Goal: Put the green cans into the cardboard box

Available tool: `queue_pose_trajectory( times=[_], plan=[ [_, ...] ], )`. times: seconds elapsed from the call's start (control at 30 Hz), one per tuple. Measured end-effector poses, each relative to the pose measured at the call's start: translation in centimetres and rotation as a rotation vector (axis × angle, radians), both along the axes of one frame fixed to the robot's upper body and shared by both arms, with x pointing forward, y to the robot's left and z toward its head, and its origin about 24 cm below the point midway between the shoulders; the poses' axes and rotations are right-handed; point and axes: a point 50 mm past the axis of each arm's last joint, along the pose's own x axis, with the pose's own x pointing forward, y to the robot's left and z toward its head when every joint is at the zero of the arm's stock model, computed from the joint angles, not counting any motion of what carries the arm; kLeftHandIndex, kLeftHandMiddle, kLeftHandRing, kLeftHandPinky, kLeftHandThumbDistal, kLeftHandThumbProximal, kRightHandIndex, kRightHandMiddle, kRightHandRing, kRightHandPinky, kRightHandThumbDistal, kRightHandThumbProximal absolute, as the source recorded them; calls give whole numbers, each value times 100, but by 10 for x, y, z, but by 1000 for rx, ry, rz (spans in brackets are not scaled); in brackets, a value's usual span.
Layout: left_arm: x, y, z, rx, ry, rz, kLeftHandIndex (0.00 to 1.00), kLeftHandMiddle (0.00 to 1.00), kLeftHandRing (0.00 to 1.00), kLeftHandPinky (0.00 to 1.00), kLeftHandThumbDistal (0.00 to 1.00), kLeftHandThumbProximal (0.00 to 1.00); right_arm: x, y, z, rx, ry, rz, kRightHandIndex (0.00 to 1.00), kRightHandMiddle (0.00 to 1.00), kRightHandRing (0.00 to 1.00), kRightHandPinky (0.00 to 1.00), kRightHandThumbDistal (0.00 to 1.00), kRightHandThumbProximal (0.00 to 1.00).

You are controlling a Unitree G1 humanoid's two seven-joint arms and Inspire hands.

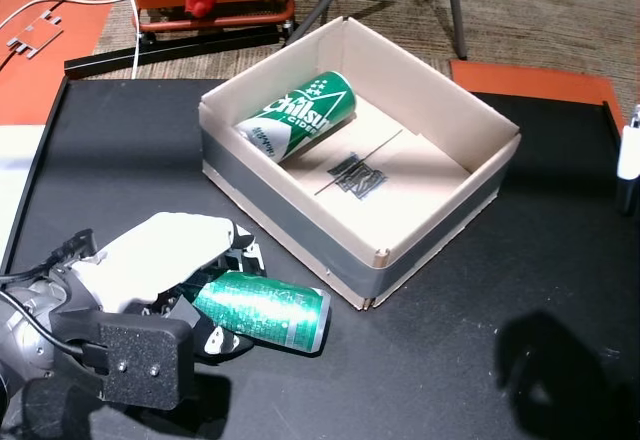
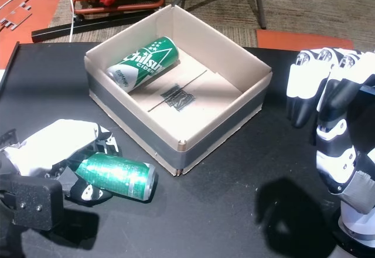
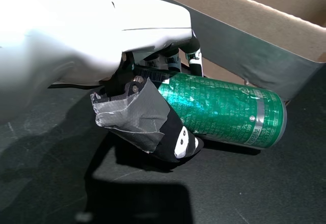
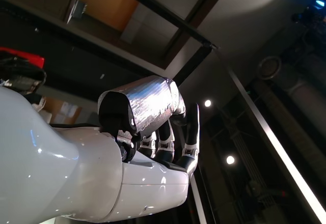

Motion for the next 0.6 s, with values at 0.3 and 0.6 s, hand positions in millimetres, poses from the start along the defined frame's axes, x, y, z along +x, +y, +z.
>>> queue_pose_trajectory(
  times=[0.3,0.6],
  plan=[
    [0,-1,0,-6,0,1,39,40,43,45,61,0,0,1,1,8,-3,-35,14,21,27,4,66,0],
    [0,-1,1,-31,-10,5,38,39,43,44,61,0,0,2,1,3,10,-55,12,20,25,5,64,0]
  ],
)
